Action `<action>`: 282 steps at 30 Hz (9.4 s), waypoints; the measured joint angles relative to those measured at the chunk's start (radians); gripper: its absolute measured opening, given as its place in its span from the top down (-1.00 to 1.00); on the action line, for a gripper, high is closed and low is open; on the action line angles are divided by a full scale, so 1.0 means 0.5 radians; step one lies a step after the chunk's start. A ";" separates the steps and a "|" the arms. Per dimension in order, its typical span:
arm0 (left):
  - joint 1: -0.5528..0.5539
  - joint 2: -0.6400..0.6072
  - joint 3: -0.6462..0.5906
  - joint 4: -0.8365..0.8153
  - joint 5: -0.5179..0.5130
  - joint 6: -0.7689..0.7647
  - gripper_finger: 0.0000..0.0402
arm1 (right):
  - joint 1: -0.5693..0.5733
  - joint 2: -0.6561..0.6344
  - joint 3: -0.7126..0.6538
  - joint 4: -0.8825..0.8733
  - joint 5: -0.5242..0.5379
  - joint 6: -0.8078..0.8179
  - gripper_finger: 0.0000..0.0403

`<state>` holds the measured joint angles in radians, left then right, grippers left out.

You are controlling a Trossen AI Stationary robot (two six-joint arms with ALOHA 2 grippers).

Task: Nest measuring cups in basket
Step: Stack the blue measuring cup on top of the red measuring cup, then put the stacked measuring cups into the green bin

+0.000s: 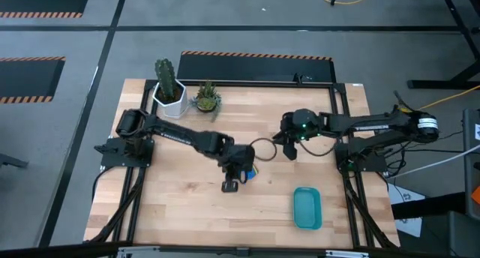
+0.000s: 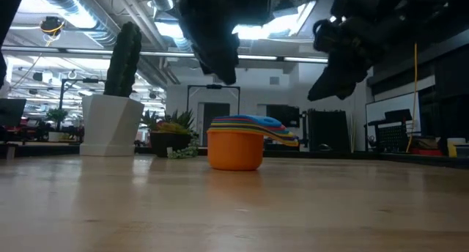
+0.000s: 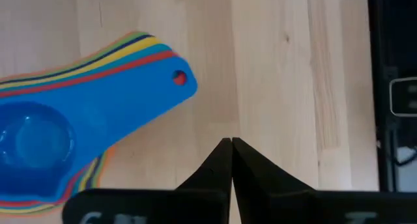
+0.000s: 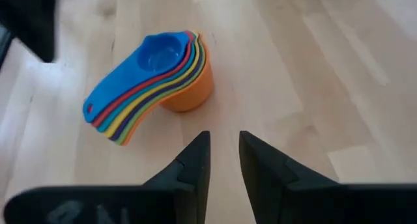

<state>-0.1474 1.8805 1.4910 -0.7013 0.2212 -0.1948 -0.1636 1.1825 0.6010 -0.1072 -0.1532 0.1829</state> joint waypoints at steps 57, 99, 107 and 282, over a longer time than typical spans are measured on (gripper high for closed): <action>-0.120 0.194 0.002 0.184 -0.431 0.098 0.98 | 0.273 1.053 0.002 1.062 -0.118 0.256 0.57; -0.139 0.159 0.002 0.217 -0.668 0.097 0.99 | 0.193 0.801 0.001 0.758 -0.241 0.189 0.57; -0.134 -0.146 0.002 -0.041 -0.767 0.182 0.94 | 0.096 0.545 0.002 0.658 -0.241 0.033 0.57; -0.069 -1.663 -1.615 0.898 -1.061 0.042 0.86 | 0.080 1.577 0.347 1.505 -1.372 0.781 -0.13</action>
<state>-0.1818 1.0489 0.6834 -0.2523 -0.3092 -0.1738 -0.1238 1.9709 0.7746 0.6453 -0.8393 0.5735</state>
